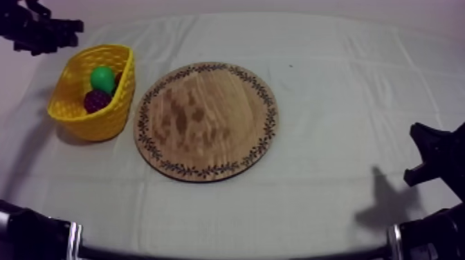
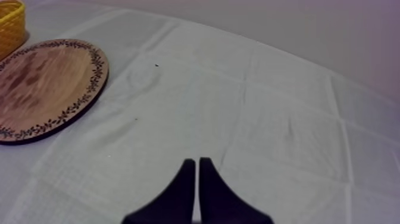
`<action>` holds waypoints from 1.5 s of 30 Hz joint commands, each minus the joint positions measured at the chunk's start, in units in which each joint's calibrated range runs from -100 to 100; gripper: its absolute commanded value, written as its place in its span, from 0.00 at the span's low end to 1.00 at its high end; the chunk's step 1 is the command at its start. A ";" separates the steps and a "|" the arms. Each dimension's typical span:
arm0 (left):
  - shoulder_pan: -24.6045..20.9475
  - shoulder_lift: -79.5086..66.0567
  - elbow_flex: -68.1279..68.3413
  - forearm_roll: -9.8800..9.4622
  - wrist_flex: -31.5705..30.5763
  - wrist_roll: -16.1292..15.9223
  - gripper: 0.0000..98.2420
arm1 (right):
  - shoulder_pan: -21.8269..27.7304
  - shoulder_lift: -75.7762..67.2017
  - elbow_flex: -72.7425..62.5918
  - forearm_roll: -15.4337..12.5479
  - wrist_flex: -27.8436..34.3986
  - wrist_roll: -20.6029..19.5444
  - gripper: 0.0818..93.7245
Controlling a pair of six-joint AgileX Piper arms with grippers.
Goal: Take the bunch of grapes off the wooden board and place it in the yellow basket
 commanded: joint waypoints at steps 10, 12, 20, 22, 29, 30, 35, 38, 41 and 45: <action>-5.41 -25.42 15.06 -0.10 -5.25 -2.34 0.09 | 0.02 -0.01 -0.03 0.01 -0.03 0.01 0.00; -6.00 -30.14 19.05 -0.17 -6.44 -2.50 0.08 | 0.02 -0.01 -0.03 0.01 -0.03 0.01 0.00; -7.15 -50.59 36.19 -0.02 -10.81 -1.11 0.04 | 0.02 -0.01 -0.03 0.01 -0.03 0.01 0.00; -7.01 -55.74 40.61 0.01 -11.36 -0.80 0.03 | 0.02 -0.01 -0.03 0.01 -0.03 0.01 0.00; -5.81 -71.18 53.57 0.54 -13.48 -1.35 0.01 | 0.02 -0.01 -0.03 0.01 -0.03 0.01 0.00; -5.66 -73.05 55.20 0.60 -13.74 -1.53 0.01 | 0.02 -0.01 -0.03 0.01 -0.03 0.01 0.00; -5.27 -80.20 61.20 2.35 -14.51 -3.86 0.00 | 0.02 -0.01 -0.03 0.01 -0.03 0.01 0.00; -5.33 -83.40 62.85 5.27 -14.39 -6.69 0.00 | 0.02 -0.01 -0.03 0.01 -0.03 0.01 0.00; -5.58 -86.28 64.19 8.83 -14.31 -10.05 0.00 | 0.02 -0.01 -0.03 0.01 -0.03 0.01 0.00; -5.69 -89.13 65.29 11.42 -14.21 -12.00 0.00 | 0.02 -0.01 -0.03 0.01 -0.03 0.03 0.00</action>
